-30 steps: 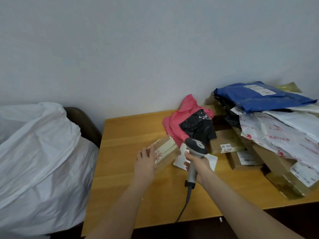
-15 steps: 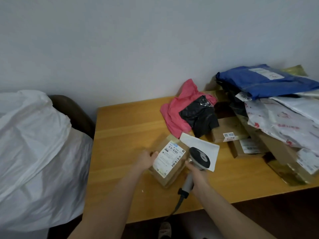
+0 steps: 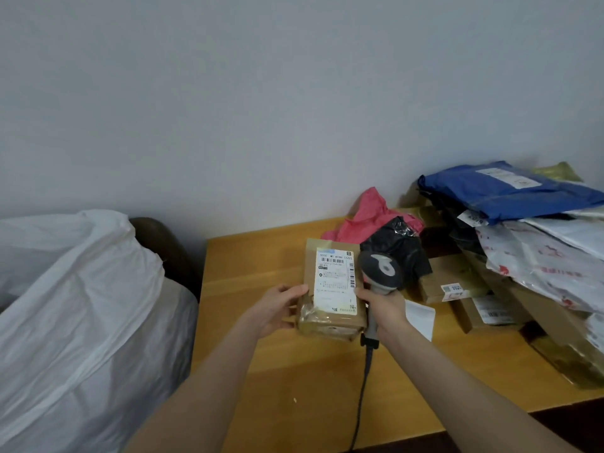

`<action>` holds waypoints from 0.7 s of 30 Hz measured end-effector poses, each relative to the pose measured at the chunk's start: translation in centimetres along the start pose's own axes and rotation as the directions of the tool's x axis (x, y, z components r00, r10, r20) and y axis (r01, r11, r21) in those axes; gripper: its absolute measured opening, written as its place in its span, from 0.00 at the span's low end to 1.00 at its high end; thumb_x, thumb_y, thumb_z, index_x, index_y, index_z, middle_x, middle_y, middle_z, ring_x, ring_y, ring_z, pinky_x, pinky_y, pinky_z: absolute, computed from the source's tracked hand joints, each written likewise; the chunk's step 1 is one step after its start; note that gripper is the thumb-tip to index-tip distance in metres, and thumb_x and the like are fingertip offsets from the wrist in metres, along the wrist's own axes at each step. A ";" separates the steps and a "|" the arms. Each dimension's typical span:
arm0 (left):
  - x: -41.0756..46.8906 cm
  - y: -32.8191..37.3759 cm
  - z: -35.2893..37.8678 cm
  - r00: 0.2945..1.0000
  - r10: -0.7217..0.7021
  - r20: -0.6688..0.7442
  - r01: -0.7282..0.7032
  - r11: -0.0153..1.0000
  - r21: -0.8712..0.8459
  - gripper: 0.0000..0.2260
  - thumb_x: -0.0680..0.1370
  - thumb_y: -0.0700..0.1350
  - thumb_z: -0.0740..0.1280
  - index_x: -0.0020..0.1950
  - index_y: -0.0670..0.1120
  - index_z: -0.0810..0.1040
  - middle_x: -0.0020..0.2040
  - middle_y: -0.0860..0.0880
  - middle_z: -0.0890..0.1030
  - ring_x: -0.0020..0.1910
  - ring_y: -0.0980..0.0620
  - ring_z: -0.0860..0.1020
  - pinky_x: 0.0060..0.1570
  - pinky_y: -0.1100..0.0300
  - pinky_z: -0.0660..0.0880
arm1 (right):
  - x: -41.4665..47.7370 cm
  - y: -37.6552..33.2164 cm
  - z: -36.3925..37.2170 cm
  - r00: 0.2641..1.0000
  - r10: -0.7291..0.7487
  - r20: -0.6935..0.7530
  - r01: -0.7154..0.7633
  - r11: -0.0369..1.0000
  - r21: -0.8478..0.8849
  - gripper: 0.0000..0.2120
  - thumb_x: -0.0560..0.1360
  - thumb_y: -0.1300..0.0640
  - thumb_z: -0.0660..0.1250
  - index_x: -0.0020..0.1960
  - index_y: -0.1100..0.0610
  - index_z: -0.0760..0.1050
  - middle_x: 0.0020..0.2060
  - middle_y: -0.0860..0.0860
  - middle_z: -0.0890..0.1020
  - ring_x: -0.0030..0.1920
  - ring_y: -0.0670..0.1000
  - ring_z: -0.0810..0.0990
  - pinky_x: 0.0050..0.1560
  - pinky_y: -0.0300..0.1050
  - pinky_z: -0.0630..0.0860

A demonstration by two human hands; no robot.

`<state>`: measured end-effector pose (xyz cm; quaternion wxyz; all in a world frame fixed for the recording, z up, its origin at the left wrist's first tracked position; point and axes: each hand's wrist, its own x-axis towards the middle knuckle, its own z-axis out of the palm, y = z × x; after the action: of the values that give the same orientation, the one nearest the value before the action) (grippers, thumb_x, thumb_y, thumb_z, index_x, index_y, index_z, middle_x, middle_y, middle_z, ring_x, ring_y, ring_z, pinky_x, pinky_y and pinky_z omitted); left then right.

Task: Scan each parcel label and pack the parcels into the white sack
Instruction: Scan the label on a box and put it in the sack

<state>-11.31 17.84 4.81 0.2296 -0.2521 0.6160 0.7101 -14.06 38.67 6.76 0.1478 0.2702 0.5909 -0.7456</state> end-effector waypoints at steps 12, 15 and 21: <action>-1.5 2.2 -1.1 0.955 0.209 -0.213 -0.224 0.973 -0.050 0.35 0.72 0.37 0.71 0.75 0.47 0.59 0.61 0.49 0.77 0.54 0.48 0.79 0.40 0.59 0.78 | -4.8 -2.7 2.0 0.961 -0.185 0.207 0.234 0.941 -0.243 0.08 0.74 0.62 0.71 0.37 0.63 0.78 0.27 0.57 0.80 0.26 0.51 0.76 0.28 0.44 0.73; -2.0 2.1 -1.3 0.947 0.235 -0.218 -0.251 0.967 -0.046 0.35 0.71 0.37 0.72 0.75 0.46 0.59 0.59 0.52 0.77 0.53 0.49 0.80 0.40 0.61 0.78 | -6.5 -2.6 2.2 0.950 -0.173 0.260 0.245 0.930 -0.275 0.08 0.73 0.64 0.70 0.35 0.63 0.77 0.24 0.55 0.79 0.24 0.52 0.74 0.28 0.44 0.71; -2.5 1.4 -1.2 0.936 0.257 -0.241 -0.268 0.963 -0.012 0.35 0.71 0.37 0.73 0.75 0.46 0.60 0.59 0.48 0.77 0.53 0.47 0.80 0.45 0.56 0.79 | -8.6 -2.5 2.0 0.943 -0.158 0.292 0.249 0.918 -0.308 0.07 0.72 0.62 0.70 0.36 0.63 0.78 0.25 0.56 0.80 0.23 0.51 0.75 0.29 0.43 0.72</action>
<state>-10.19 16.37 7.39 0.0518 -0.2555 0.6509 0.7130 -8.94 36.60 14.03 0.1897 0.0765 0.7115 -0.6723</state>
